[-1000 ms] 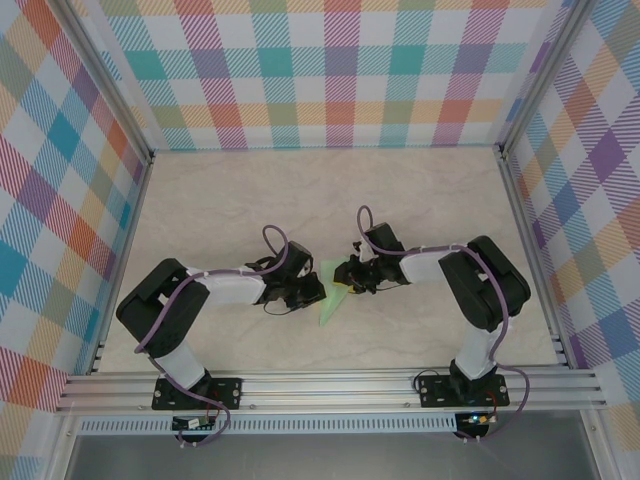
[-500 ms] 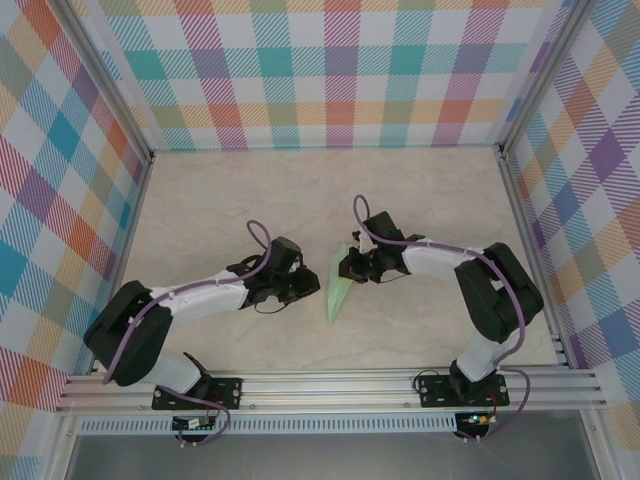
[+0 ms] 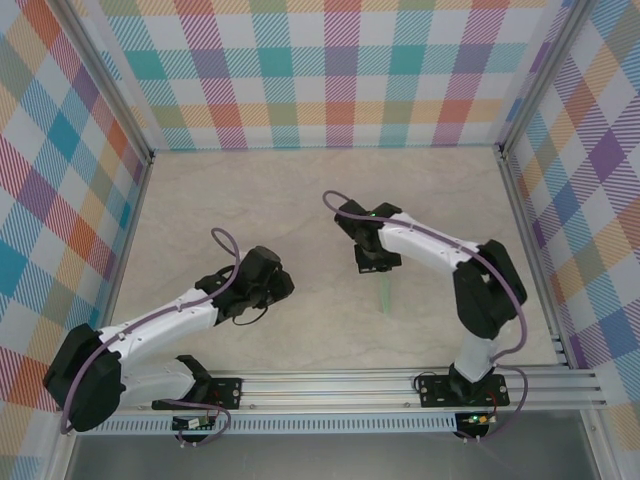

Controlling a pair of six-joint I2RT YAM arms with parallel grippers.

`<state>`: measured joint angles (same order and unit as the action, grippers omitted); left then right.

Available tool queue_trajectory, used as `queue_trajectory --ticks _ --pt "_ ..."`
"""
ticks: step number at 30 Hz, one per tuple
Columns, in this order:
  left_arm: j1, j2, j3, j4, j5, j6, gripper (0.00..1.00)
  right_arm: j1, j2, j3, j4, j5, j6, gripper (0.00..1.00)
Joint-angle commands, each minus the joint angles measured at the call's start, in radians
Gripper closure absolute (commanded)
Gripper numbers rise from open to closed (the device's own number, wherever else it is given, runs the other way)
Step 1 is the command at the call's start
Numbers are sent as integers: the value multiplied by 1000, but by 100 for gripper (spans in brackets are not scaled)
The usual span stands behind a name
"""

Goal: Fold a paper plane with a square sheet of paper (pick it up from the middle)
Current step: Turn over the paper at the center of the table, then fold the wing for the fifth time at the center of the table.

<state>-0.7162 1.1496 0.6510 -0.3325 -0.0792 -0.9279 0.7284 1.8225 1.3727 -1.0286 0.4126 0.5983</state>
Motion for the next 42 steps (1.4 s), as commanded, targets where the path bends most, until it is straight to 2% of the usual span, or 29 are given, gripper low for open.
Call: queue_trajectory --ticks 1,5,9,14,17,20,22,25,27,29,34,36,42 --pt "14 -39 -8 -68 -79 -24 70 66 140 105 -167 98 70 92" --pt "15 -70 -10 -108 -111 -28 70 141 335 276 -226 81 106 88" --pt "15 -106 -17 -134 -125 -31 69 178 409 356 -187 -31 106 74" --pt "15 -147 -36 -141 -130 -35 66 181 270 264 16 -237 45 47" --pt "15 -149 -39 -117 -108 -30 63 175 130 158 136 -309 -6 35" --pt "14 -127 -30 -92 -74 -18 62 143 -13 28 255 -411 -35 28" --pt "14 -100 -20 -72 -49 -11 62 95 -110 -62 321 -468 -34 26" --pt "14 -48 -6 -30 -3 0 61 -3 -240 -235 458 -608 -42 30" --pt "11 -8 0 7 30 0 61 -76 -295 -337 535 -711 -45 41" --pt "7 39 12 40 60 3 61 -134 -331 -410 576 -788 -61 42" --pt "-31 150 71 46 85 18 61 -198 -309 -478 610 -840 -102 39" --pt "-45 188 95 46 91 19 61 -212 -275 -483 617 -826 -113 37" --pt "-85 264 145 40 80 21 61 -225 -181 -485 667 -886 -156 38"
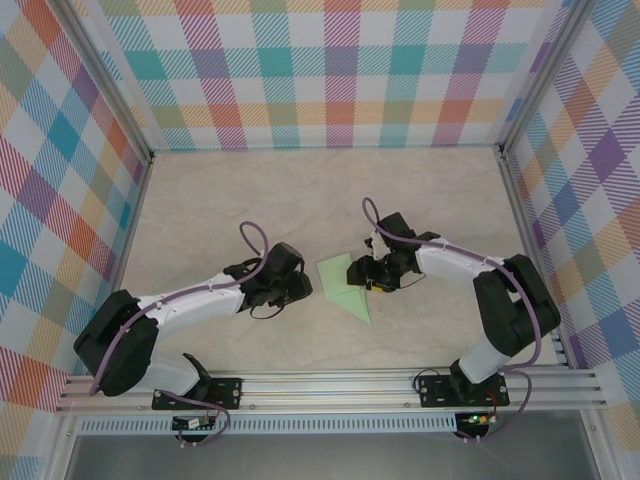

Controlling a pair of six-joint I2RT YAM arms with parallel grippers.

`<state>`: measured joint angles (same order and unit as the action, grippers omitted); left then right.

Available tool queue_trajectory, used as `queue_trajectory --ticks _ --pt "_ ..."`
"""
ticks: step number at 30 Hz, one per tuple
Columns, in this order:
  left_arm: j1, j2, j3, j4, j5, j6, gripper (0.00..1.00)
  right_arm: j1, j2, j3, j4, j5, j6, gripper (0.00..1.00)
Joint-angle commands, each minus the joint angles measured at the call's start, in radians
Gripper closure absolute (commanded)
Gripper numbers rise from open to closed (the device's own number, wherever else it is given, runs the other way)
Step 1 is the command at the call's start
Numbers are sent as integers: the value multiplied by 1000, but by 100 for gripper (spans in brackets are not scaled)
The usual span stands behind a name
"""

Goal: Fold a paper plane with a square sheet of paper (pick it up from the middle)
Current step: Fold the wing for the fifth time at the center of the table.

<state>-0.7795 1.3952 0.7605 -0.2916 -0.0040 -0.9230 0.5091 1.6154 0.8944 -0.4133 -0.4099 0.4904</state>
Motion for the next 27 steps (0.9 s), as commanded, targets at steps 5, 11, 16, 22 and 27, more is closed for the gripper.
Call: queue_trajectory --ticks 5,11,16,22,27 --pt "-32 42 50 -17 0 17 61 -13 44 -23 80 -85 -59 49" --pt "-37 52 60 -28 -6 17 61 -39 54 -81 162 -120 4 71" --pt "-38 55 69 -39 -10 18 61 -55 43 -152 319 -185 142 83" --pt "-39 60 69 -37 -11 21 61 -57 26 -246 528 -190 360 86" --pt "-40 74 75 -30 4 31 61 -57 21 -254 482 -146 330 80"
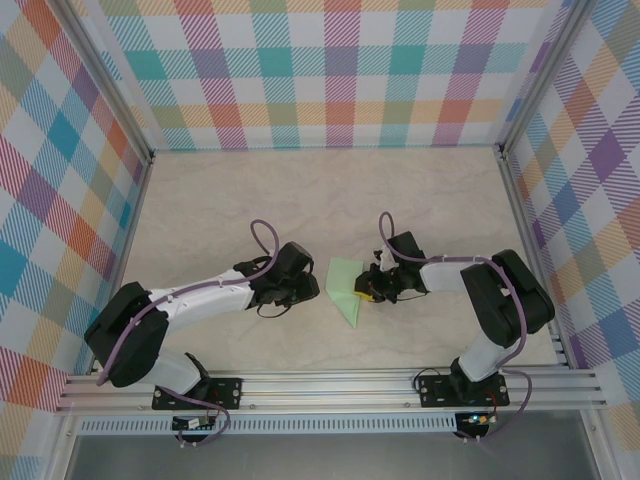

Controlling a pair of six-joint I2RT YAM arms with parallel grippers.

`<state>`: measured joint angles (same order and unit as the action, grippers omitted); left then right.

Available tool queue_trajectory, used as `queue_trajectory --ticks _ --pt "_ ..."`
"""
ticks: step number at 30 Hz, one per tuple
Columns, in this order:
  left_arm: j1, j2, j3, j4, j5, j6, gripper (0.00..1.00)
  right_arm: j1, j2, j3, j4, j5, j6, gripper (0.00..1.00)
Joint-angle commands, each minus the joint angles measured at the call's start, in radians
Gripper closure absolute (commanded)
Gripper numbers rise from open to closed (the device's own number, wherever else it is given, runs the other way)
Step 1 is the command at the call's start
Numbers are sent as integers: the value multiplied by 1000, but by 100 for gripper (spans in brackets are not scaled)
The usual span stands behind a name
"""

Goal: Fold a paper plane with a square sheet of paper (pick it up from the middle)
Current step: Fold the wing for the fifth time at the center of the table.

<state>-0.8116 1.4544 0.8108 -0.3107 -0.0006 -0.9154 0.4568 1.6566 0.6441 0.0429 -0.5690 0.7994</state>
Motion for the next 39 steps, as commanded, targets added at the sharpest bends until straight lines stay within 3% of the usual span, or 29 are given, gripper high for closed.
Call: queue_trajectory --ticks 1,6,9,11,15,18,30,39 --pt "-9 17 27 -12 2 27 61 -5 -31 2 -1 20 2 76" --pt "-8 15 25 -11 2 32 60 -7 -139 44 -179 98 -88 59" --pt "-8 13 26 -14 0 32 60 -6 -213 62 -271 144 -133 56" --pt "-9 11 25 -16 -6 32 60 -6 -256 56 -272 116 -150 58" --pt "-8 15 27 -15 -16 29 60 11 -286 43 -228 -26 -168 76" --pt "-8 20 31 -15 -19 26 60 53 -265 51 -206 -72 -167 81" --pt "-8 38 30 -4 -3 16 60 82 -78 90 -102 -94 -127 84" --pt "-8 67 40 18 31 23 59 56 -36 63 -126 -33 -186 84"
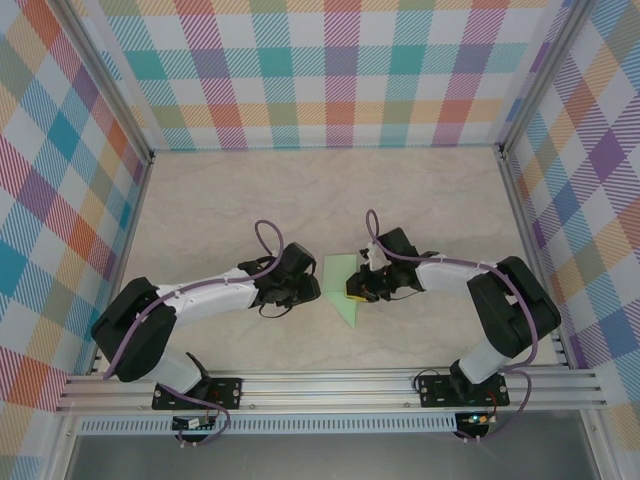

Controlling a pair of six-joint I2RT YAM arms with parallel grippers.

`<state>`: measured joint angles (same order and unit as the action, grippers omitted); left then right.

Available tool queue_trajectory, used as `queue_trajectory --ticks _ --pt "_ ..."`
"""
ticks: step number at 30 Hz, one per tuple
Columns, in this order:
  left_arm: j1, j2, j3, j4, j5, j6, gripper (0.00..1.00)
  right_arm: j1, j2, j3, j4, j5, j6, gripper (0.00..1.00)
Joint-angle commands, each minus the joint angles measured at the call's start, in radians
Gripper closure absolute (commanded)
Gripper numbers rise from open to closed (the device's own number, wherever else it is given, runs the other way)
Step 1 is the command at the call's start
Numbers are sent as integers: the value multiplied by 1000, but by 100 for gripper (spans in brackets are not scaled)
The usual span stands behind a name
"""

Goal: Fold a paper plane with a square sheet of paper (pick it up from the middle)
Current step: Fold the wing for the fifth time at the center of the table.

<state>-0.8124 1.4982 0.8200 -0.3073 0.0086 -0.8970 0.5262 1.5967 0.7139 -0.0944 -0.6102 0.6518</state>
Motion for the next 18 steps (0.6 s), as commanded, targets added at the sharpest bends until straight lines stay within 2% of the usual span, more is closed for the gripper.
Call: queue_trajectory --ticks 1,18 --pt "-7 29 35 18 28 6 59 -17 28 -13 14 10 -40 84" --pt "-12 150 85 144 117 -14 54 -78 94 -120 117 1 -54 83"
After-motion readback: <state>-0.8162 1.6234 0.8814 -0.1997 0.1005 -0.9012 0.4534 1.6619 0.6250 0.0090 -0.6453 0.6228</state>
